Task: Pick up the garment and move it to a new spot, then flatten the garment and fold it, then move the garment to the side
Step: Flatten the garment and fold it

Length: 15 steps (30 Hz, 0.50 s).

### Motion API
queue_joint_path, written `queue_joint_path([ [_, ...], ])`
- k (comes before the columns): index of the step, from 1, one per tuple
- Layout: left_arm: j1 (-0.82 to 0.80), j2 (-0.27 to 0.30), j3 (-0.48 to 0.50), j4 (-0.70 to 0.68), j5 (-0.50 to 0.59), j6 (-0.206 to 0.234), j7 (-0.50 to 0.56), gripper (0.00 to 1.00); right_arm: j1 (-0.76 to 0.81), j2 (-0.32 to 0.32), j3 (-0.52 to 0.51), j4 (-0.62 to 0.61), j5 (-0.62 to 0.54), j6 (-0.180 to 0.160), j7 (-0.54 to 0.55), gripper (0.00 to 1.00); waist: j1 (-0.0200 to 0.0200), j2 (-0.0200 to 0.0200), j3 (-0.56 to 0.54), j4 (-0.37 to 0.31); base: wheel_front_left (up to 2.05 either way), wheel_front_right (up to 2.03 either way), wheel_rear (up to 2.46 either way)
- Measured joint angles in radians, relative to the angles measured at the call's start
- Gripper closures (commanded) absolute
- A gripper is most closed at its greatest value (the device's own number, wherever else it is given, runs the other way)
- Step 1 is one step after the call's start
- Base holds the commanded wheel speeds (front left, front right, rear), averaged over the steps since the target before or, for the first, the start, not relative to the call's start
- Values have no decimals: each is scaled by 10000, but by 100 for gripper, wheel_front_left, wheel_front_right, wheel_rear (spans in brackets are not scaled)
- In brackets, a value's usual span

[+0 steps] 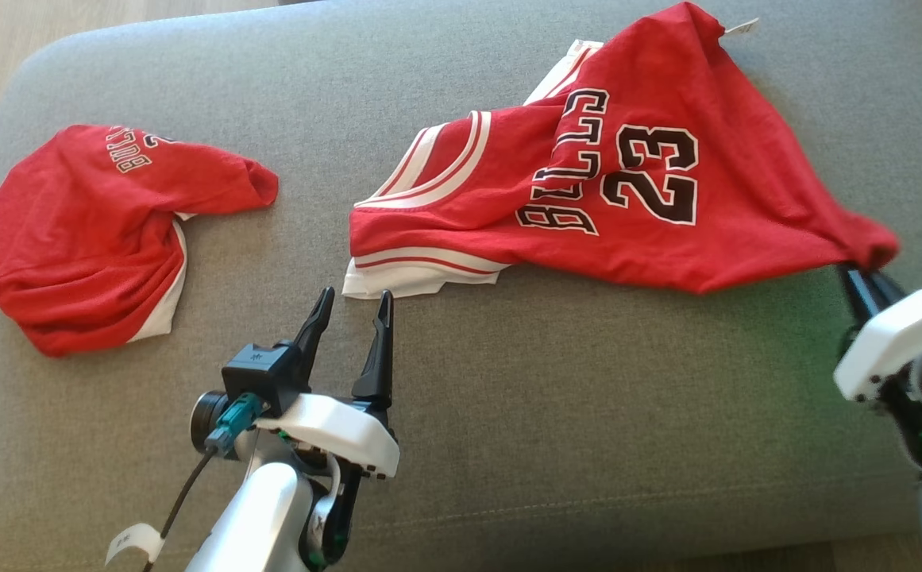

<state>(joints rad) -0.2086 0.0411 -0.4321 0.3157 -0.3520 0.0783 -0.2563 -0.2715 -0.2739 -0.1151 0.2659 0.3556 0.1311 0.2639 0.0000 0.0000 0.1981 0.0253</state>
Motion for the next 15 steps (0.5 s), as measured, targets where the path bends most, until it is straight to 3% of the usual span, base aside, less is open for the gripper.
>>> queue_joint_path([
  [7,-2,-2,-21,27,0,0,0,0,197,495,-75,-1070,2104,0,1139,100,0,0,-46,-30,0,0,0],
  [15,-4,0,-61,104,0,-4,0,0,364,370,-460,-1519,1547,0,1181,100,0,0,31,-14,0,0,0],
])
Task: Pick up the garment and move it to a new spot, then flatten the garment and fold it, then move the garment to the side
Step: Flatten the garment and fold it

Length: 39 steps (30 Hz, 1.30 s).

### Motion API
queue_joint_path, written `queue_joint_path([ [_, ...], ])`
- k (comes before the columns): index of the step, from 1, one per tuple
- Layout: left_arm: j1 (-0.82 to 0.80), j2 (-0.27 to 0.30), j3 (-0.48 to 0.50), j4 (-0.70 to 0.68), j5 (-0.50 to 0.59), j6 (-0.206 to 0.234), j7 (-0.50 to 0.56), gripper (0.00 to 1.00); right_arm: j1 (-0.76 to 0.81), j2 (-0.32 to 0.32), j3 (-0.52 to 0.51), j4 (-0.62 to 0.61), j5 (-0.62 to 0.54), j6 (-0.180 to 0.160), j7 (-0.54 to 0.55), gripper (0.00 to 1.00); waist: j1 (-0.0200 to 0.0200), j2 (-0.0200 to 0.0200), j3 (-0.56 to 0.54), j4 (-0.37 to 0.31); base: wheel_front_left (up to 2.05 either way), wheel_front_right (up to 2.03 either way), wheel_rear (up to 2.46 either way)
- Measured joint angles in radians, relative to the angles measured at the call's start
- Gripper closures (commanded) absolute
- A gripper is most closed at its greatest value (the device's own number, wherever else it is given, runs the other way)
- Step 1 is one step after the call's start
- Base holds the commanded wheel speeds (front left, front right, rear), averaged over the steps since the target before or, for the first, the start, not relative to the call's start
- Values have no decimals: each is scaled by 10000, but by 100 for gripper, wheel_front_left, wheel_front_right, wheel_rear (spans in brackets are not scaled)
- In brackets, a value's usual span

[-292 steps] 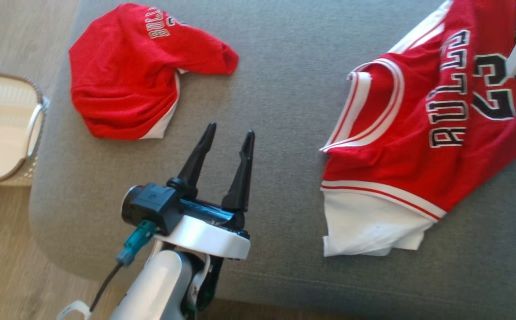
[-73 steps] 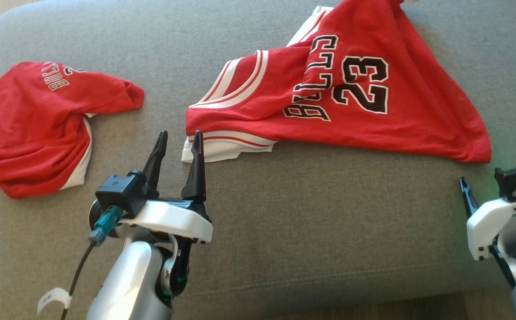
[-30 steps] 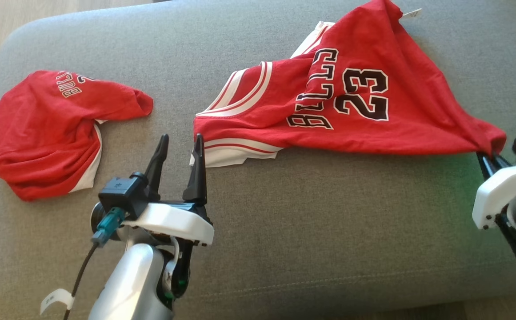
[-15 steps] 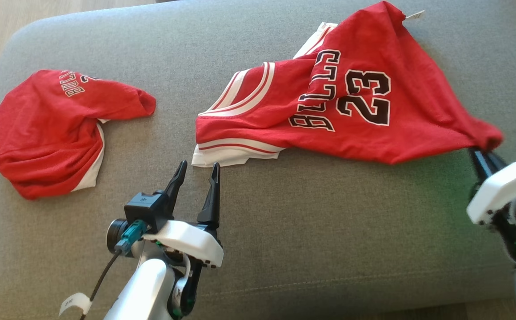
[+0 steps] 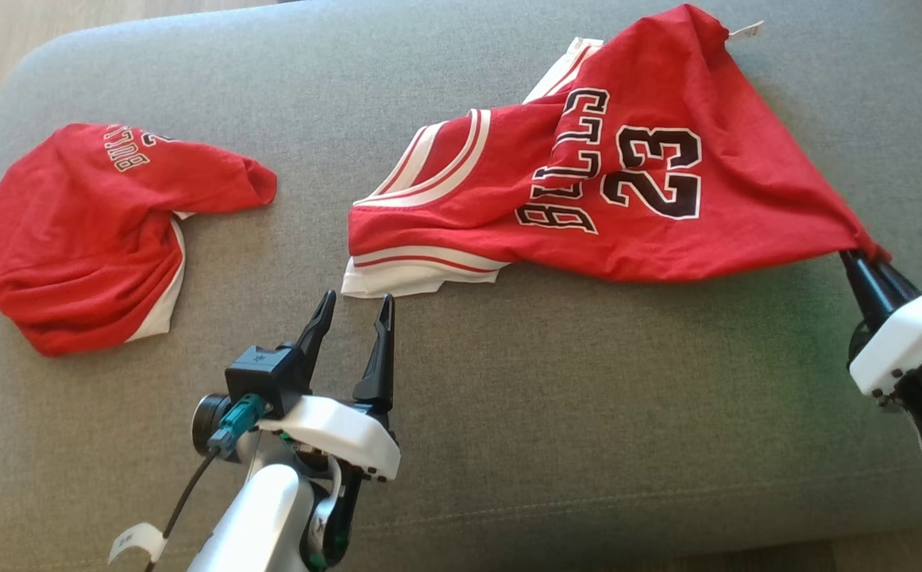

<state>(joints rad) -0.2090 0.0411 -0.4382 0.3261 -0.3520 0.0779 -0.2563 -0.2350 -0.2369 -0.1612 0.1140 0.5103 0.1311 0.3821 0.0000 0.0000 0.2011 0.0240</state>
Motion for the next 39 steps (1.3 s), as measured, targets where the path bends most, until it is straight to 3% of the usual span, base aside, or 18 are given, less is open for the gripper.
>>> queue_joint_path([
  [4,-157,0,-4,437,188,31,0,0,27,63,-8,-109,-96,0,56,100,0,0,137,-43,0,0,0],
  [11,-1395,288,-303,2197,1831,201,4,0,-35,144,54,-217,-198,0,50,100,0,0,501,-290,0,0,0],
  [21,-2343,537,-343,4142,2464,499,-21,0,-252,155,136,-12,-303,0,-159,100,0,0,801,-623,0,0,0],
  [34,-2590,527,-284,4289,2437,441,-6,0,-263,161,353,351,-447,0,-426,100,0,0,766,-679,0,0,0],
  [35,-2590,527,-284,4289,2437,441,-6,11,-263,161,353,351,-447,0,-426,100,0,0,766,-679,0,0,0],
  [36,-2590,527,-284,4289,2437,364,-6,65,-264,161,359,376,-447,0,-453,100,0,0,761,-677,0,0,0],
  [37,-2588,523,-290,4289,2437,316,-6,100,-266,161,362,397,-447,0,-493,100,0,0,757,-674,0,0,0],
  [39,-2586,502,-299,4291,2437,267,-6,100,-271,161,370,454,-447,0,-493,100,0,0,745,-663,0,0,0],
])
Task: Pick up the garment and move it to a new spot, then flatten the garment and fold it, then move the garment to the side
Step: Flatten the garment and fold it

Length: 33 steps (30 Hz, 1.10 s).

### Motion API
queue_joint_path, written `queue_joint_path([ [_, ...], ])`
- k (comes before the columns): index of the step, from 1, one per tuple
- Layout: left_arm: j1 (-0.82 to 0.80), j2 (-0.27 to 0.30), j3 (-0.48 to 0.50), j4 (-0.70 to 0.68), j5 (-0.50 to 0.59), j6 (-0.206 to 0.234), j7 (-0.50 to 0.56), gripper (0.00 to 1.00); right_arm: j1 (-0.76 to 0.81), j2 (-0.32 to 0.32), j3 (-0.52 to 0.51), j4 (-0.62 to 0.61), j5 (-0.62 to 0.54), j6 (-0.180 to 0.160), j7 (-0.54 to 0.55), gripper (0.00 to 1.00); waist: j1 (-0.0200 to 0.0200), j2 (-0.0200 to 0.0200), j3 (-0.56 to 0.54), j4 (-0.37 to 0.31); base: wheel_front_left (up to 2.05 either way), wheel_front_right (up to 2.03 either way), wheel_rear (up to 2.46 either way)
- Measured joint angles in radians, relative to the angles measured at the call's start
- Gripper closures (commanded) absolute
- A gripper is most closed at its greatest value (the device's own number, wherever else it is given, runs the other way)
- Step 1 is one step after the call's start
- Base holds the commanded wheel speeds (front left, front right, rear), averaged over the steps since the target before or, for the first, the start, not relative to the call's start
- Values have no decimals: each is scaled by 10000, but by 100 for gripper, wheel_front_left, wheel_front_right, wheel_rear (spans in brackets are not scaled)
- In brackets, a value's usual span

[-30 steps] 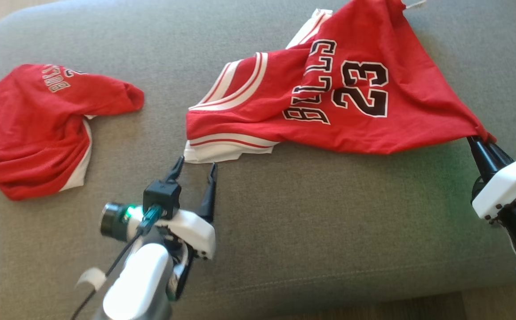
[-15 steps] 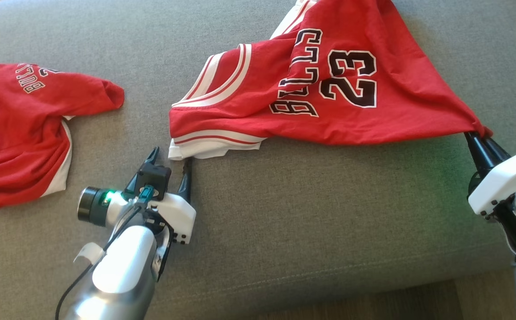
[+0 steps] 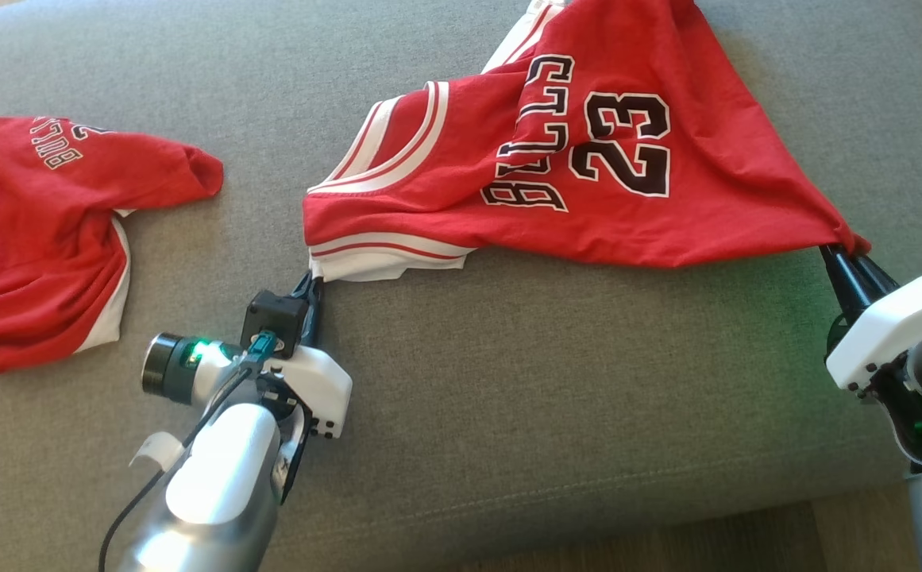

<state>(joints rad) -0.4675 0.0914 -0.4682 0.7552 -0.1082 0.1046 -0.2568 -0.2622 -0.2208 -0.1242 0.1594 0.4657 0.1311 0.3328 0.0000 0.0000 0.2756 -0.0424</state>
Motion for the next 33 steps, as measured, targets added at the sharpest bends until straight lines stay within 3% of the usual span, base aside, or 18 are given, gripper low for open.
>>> queue_joint_path([
  [6,34,0,36,-132,0,-48,2,100,-13,-8,4,88,-75,0,-79,100,0,0,-37,95,0,0,0],
  [10,183,21,261,-941,0,29,4,100,-26,-42,-13,111,-119,0,-186,100,0,0,-153,205,0,0,0],
  [19,1052,268,905,-4656,92,111,10,100,-240,-334,-155,111,-351,0,-612,100,0,0,-806,524,0,0,0],
  [23,1269,194,1561,-5940,-533,-234,8,100,-697,-612,48,65,-165,0,-583,100,0,0,-1202,611,0,0,0],
  [26,1212,79,2025,-6636,-955,-535,4,100,-1321,-734,81,29,184,0,-337,100,0,0,-1503,644,0,0,0],
  [28,870,0,2328,-7191,-1057,-723,2,100,-1986,-621,-90,100,1016,0,-31,100,0,0,-1809,665,0,0,0],
  [33,-137,-132,2803,-7409,-1551,-966,2,100,-3280,313,-1321,848,2830,-2,978,100,0,0,-2332,659,0,0,0],
])
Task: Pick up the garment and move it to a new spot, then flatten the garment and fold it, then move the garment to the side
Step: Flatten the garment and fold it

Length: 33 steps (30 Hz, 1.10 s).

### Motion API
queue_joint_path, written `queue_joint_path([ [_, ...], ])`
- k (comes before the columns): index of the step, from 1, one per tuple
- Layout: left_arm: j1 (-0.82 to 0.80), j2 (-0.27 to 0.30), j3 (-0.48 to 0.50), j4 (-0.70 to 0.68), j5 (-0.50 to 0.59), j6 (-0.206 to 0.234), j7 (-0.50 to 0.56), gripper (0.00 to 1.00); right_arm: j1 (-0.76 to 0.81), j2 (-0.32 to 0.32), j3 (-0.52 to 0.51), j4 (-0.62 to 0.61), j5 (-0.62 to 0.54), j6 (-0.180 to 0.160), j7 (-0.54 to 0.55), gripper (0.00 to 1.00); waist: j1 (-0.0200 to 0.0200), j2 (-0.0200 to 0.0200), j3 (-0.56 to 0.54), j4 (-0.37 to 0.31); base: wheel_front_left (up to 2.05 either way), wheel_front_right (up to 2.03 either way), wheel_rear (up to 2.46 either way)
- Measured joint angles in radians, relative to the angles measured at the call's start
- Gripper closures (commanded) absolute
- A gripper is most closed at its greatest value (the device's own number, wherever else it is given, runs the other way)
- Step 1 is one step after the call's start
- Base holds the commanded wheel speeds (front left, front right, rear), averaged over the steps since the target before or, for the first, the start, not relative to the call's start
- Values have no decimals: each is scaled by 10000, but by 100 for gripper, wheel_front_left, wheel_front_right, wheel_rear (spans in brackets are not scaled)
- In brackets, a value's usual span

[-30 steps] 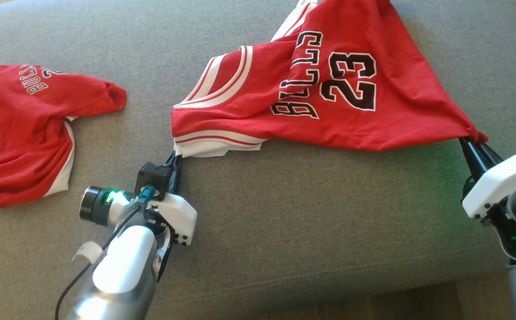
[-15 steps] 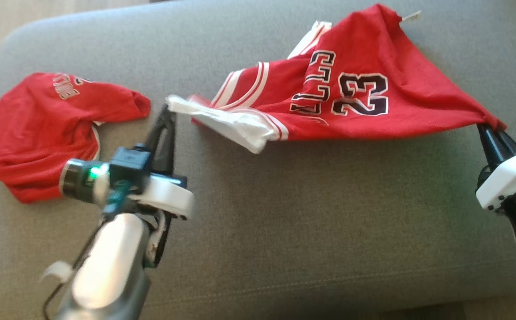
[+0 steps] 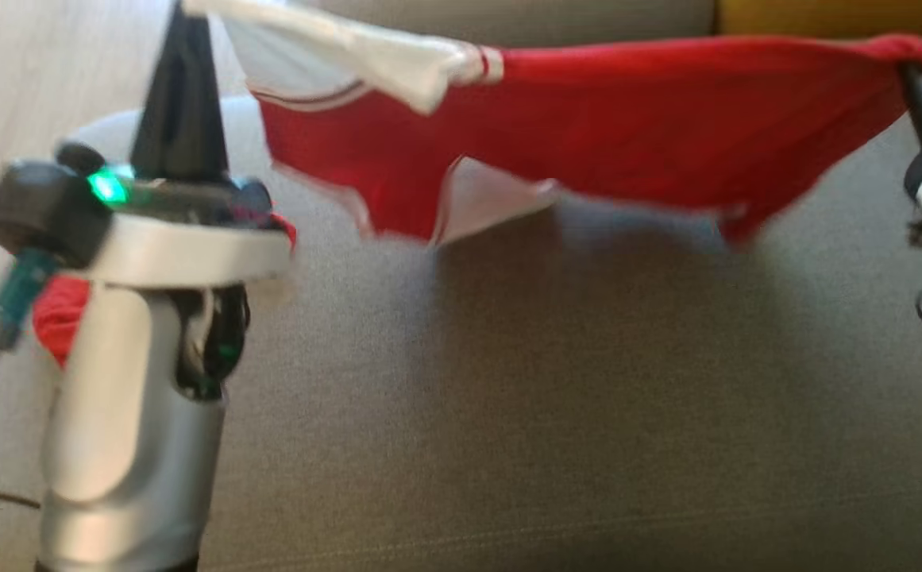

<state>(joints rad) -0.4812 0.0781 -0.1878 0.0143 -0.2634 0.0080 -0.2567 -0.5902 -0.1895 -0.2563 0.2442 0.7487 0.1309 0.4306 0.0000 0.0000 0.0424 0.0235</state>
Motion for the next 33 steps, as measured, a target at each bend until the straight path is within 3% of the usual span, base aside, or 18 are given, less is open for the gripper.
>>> queue_joint_path([
  [4,-496,-50,207,196,-387,-10,56,100,-1086,943,-1607,1225,1072,2,1151,100,0,0,-424,-39,0,0,0],
  [7,-713,12,324,437,-403,-46,286,100,-2399,1409,-3946,3994,2368,-10,2470,100,0,0,-702,-110,0,0,0],
  [9,-786,38,328,583,-412,-46,449,100,-3155,1407,-4847,5490,1946,-10,2518,100,0,0,-850,-169,0,0,0],
  [10,-786,38,328,583,-412,-46,449,100,-3155,1407,-4847,5490,1946,-10,2518,100,0,0,-850,-169,0,0,0],
  [15,-787,144,360,884,-554,-48,713,100,-5023,1356,-6178,8061,299,-10,1969,100,0,0,-1002,-303,0,0,0],
  [21,-789,192,368,1221,-564,-48,702,100,-6062,1106,-6468,8807,-913,-8,1879,100,0,0,-965,-322,0,0,0],
  [33,-789,324,334,1695,-606,-50,642,100,-6142,1060,-7010,9058,-2107,-10,1962,100,0,0,-924,-375,0,0,0],
])
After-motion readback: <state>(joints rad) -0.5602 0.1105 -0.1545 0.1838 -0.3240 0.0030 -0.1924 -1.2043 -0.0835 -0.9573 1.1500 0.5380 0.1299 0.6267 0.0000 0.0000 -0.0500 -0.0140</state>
